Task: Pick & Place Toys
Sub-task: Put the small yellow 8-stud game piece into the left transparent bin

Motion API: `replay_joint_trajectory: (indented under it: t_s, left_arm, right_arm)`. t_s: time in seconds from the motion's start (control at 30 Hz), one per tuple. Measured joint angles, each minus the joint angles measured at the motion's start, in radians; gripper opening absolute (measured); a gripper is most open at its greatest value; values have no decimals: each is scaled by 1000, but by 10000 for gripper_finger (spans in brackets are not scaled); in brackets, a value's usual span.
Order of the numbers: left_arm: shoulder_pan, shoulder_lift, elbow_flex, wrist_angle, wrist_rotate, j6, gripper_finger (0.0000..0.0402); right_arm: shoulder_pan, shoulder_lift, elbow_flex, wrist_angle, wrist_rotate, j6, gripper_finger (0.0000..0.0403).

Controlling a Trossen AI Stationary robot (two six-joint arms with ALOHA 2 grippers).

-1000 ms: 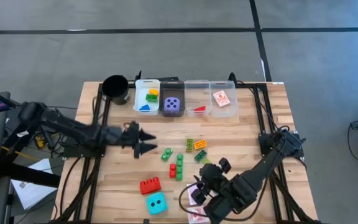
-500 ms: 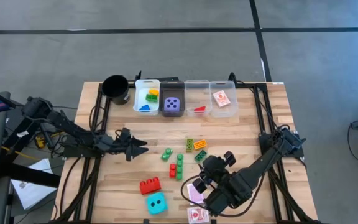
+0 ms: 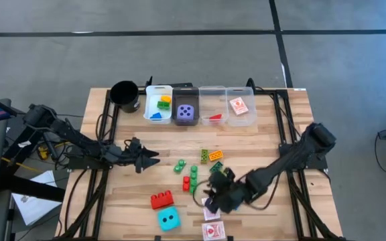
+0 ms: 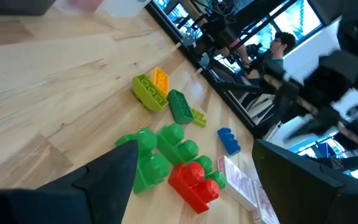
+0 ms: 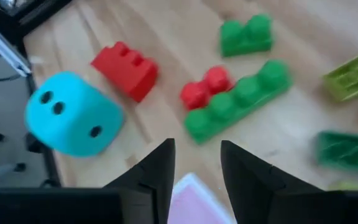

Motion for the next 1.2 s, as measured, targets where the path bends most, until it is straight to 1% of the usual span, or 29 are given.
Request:
replay_joint_trajectory:
  t_s: [0.17, 0.2, 0.27, 0.33, 0.4, 0.5, 0.63, 0.73, 0.83, 0.93, 1.07, 1.2]
  left_arm:
    - [0, 0, 0, 7, 0, 0, 310]
    - [0, 0, 0, 11, 0, 0, 310]
    - [0, 0, 0, 12, 0, 0, 310]
    - [0, 0, 0, 12, 0, 0, 310]
    - [0, 0, 0, 12, 0, 0, 310]
    - [0, 0, 0, 12, 0, 0, 310]
    - [0, 0, 0, 11, 0, 0, 310]
    - [0, 0, 0, 11, 0, 0, 310]
    - [0, 0, 0, 11, 0, 0, 310]
    - [0, 0, 0, 11, 0, 0, 310]
    - [0, 0, 0, 11, 0, 0, 310]
    - [0, 0, 0, 10, 0, 0, 310]
  right_arm:
    - [-27, -119, -8, -80, 1, -199, 124]
    - [-27, -144, -7, -103, 21, -236, 124]
    - [-34, -186, -7, -160, 101, -288, 125]
    - [-54, -220, -14, -218, 168, -301, 125]
    - [-88, -261, -56, -238, 167, -301, 124]
    - [-139, -323, -165, -190, 88, -303, 123]
    - [-194, -390, -318, -58, -70, -304, 123]
    - [-221, -404, -388, -15, -177, -314, 123]
    - [-241, -379, -400, -59, -277, -406, 123]
    - [-255, -340, -400, -109, -337, -546, 123]
    - [-278, -289, -400, -122, -361, -691, 123]
    - [-307, -261, -400, -122, -386, -747, 123]
